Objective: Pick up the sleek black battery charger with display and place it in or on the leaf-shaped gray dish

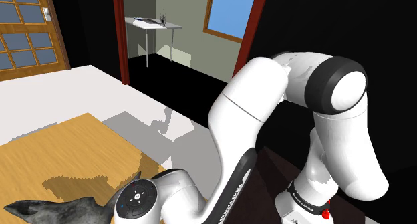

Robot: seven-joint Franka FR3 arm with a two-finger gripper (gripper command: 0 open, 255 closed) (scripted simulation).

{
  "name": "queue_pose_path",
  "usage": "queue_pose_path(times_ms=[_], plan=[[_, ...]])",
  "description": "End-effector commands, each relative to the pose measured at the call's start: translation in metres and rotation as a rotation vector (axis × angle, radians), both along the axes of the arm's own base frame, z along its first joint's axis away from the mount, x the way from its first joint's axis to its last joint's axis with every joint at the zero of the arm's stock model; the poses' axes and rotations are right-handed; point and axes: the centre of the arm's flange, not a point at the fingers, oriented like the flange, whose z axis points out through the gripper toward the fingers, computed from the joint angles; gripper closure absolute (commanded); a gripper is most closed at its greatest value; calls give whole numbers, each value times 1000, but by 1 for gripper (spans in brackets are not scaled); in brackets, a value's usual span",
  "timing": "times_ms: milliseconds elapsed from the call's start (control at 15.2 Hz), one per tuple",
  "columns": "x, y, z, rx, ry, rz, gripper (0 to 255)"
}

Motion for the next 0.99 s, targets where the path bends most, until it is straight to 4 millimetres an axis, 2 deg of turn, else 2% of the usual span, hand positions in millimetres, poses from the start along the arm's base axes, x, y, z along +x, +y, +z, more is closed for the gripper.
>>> queue_pose_path(times_ms=[0, 198, 264, 594, 858, 924], plan=[[0, 0, 0, 0, 0, 0, 255], [0, 0, 0, 0, 0, 0, 255], [0, 0, 0, 0, 0, 0, 0], [0, 0, 0, 0, 0, 0, 0], [-1, 1, 50, 0, 0, 0, 0], [-1, 1, 50, 0, 0, 0, 0]])
